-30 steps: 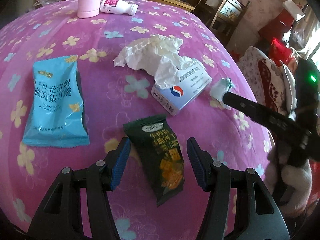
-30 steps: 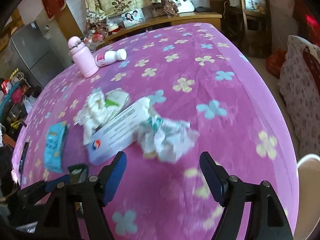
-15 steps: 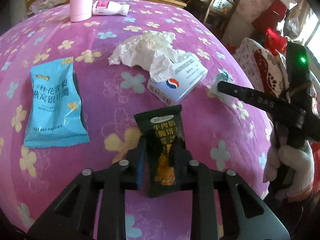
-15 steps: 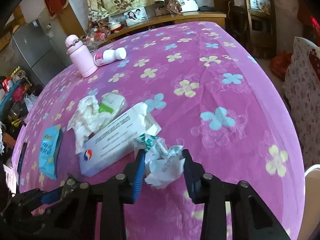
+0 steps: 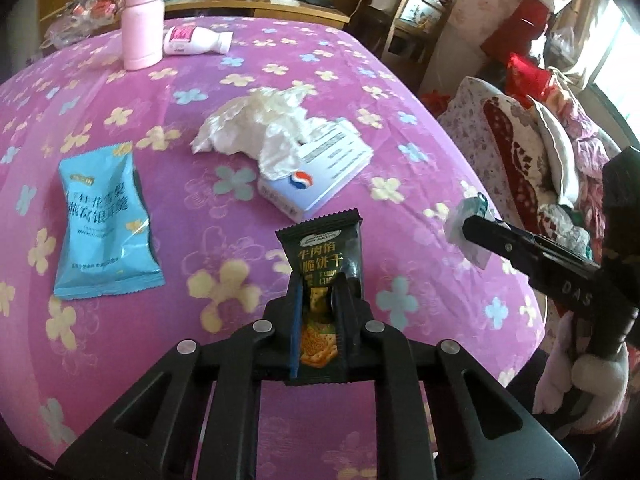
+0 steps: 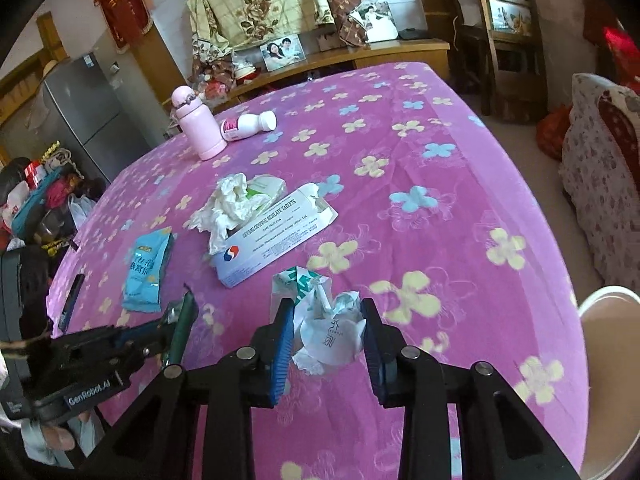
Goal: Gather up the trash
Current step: 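Carry the tissue and dark snack bag to the white bucket with both grippers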
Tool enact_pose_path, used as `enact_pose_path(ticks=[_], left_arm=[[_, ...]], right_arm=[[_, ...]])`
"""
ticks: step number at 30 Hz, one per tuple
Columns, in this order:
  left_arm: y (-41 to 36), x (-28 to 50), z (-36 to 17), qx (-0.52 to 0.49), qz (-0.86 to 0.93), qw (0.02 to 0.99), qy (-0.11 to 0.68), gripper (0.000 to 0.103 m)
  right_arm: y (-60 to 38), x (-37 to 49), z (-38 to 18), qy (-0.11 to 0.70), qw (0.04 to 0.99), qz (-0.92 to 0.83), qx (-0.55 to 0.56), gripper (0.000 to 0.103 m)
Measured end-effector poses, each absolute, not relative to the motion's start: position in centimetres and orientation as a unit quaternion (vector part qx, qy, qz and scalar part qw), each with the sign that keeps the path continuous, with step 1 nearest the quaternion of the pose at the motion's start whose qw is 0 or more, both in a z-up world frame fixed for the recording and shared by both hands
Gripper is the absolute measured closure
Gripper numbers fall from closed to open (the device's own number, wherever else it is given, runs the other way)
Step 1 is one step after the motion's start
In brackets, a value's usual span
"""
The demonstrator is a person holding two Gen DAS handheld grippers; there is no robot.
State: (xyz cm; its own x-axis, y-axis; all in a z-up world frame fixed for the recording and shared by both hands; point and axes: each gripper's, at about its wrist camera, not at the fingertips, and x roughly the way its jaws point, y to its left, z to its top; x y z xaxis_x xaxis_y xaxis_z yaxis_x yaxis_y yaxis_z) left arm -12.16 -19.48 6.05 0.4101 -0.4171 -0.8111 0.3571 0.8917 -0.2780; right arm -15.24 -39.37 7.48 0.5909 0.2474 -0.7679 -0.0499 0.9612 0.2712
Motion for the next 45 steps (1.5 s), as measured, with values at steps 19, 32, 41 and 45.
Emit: enact_pose_path(ticks=[19,32,41,45], left_arm=[[-26.9,-13.1,8.3,0.005,-0.28,0.837,0.47,0.092],[-32.9,-13.9,8.6,0.021,-0.324,0.819,0.472,0.092],[-38.2,-14.9,8.5,0.04,-0.357,0.803,0.476,0.092],[-40.2,-15.1,8.3,0.047,-0.368,0.797,0.477,0.092]], right_arm=[[-44.0,-19.8,9.6,0.427,0.896,0.041,0.113,0.072],[-49.1,-22.6,9.7,0.423,0.897,-0.016,0.13,0.072],[-53.1,-24.6,9.1,0.428,0.891,-0.053,0.141,0.072],[-54.7,-25.4,8.8,0.428,0.889,-0.069,0.146,0.072]])
